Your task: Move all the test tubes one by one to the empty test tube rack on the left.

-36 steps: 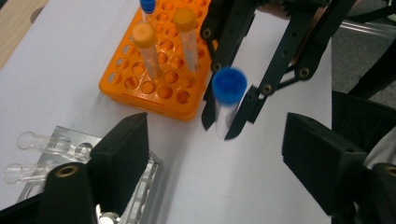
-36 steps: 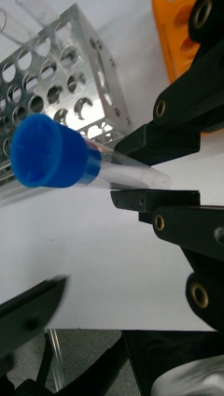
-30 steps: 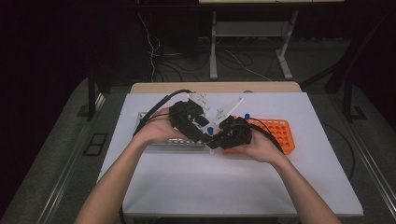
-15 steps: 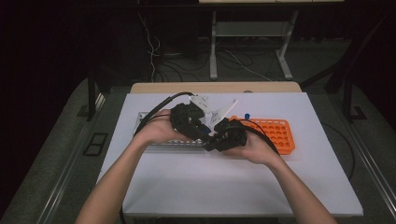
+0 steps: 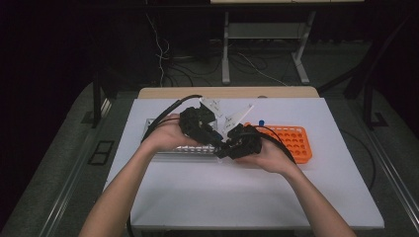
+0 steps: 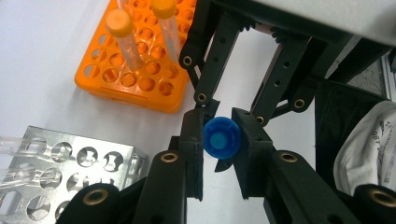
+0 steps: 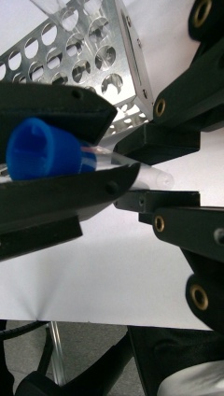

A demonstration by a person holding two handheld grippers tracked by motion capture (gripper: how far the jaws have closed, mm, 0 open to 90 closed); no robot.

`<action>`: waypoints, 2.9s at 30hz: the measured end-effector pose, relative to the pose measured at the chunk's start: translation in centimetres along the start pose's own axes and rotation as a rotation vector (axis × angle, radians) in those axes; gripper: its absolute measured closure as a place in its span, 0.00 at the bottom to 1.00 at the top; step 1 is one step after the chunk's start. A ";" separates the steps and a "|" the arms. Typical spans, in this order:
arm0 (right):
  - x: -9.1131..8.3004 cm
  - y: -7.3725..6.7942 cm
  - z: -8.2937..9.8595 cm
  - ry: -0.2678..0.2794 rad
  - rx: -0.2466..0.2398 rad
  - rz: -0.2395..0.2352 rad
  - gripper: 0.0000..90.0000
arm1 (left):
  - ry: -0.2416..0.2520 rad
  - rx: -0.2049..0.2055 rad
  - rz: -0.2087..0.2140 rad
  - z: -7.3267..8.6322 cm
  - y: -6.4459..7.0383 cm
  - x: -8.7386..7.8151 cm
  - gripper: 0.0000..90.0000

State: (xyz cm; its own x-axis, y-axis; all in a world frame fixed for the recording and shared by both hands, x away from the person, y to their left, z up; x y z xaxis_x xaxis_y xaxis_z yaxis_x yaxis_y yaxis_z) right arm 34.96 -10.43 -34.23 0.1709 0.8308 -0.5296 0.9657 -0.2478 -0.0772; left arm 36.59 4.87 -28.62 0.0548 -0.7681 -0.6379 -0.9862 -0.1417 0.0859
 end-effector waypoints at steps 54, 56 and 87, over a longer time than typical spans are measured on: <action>-13.2 3.1 4.4 0.155 0.211 0.272 0.00 | 0.045 -0.113 -0.287 -0.4 -8.2 -6.3 0.82; -13.5 3.1 4.8 0.154 0.216 0.278 0.00 | 0.038 -0.118 -0.291 -0.2 -8.8 -6.1 0.82; -15.1 3.3 9.9 0.171 0.275 0.306 0.00 | -0.002 -0.196 -0.310 3.6 -13.0 -2.4 0.82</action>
State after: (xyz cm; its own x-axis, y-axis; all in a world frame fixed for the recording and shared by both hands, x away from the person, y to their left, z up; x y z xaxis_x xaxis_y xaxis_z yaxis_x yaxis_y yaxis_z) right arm 33.61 -28.74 -34.82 0.4928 0.7633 -0.4179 0.7816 -0.5993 -0.1730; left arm 48.71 10.80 -30.90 0.3456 -0.6688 -0.6582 -0.8742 -0.4845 0.0333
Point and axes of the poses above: each handheld gripper's, and its own axes: x roughly forward along the jaws, z roughly out of its underside, y roughly to its right, the point moved 1 cm from there along x, roughly forward along the jaws, and after that the axes turned 15 degrees about y, right-handed, at the moved point
